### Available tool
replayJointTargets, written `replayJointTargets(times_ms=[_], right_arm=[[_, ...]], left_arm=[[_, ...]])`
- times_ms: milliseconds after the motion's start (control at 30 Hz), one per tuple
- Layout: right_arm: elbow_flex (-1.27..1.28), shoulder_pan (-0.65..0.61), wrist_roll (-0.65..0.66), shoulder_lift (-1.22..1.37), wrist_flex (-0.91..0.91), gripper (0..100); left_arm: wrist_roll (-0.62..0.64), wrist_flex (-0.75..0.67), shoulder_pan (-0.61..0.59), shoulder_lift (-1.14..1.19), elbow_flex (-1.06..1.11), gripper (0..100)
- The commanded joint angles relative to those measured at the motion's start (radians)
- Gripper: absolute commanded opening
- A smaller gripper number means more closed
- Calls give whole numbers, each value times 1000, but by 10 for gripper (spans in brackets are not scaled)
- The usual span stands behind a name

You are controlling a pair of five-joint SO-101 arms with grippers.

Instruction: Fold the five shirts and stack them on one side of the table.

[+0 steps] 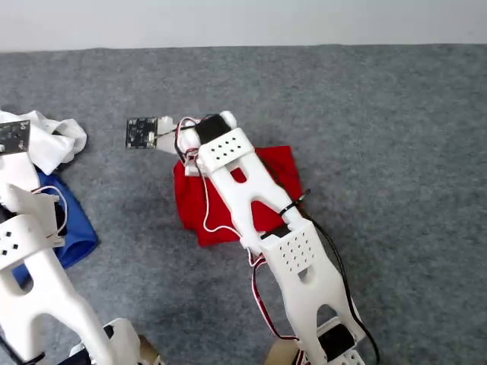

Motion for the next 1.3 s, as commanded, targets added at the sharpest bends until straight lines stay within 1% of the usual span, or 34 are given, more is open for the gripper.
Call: replayJointTargets(times_ms=[0,133,333,500,600,733,833,900,967,1067,1200,1267], right_arm=[[-60,19,14,-87,-79,12],[-60,30,12,-87,-154,12],[-60,31,-34,-79,-226,12],[-54,41,-35,-74,-272,12],[-52,41,-35,-73,-269,13],[-57,42,-34,-31,-217,25],[-60,42,-38,-33,-142,121],[-60,38,-104,-62,-105,194],[-60,33,-172,-102,-85,236],[-60,16,-183,-171,-35,234],[-60,-4,-184,-240,81,233],[-60,-7,-184,-265,145,216]], left_arm=[[-2,0,2,-28,-5,6],[-2,0,2,-28,-4,6],[-2,0,2,-28,-4,6],[-2,0,2,-28,-4,6],[-2,0,2,-28,-4,6],[-2,0,3,-28,-4,6],[-2,0,3,-26,-4,6],[-2,0,3,-26,-4,6],[-2,0,3,-26,-4,6],[-2,0,3,-26,-4,6],[0,0,3,-23,-4,6],[0,0,3,-21,-4,6]])
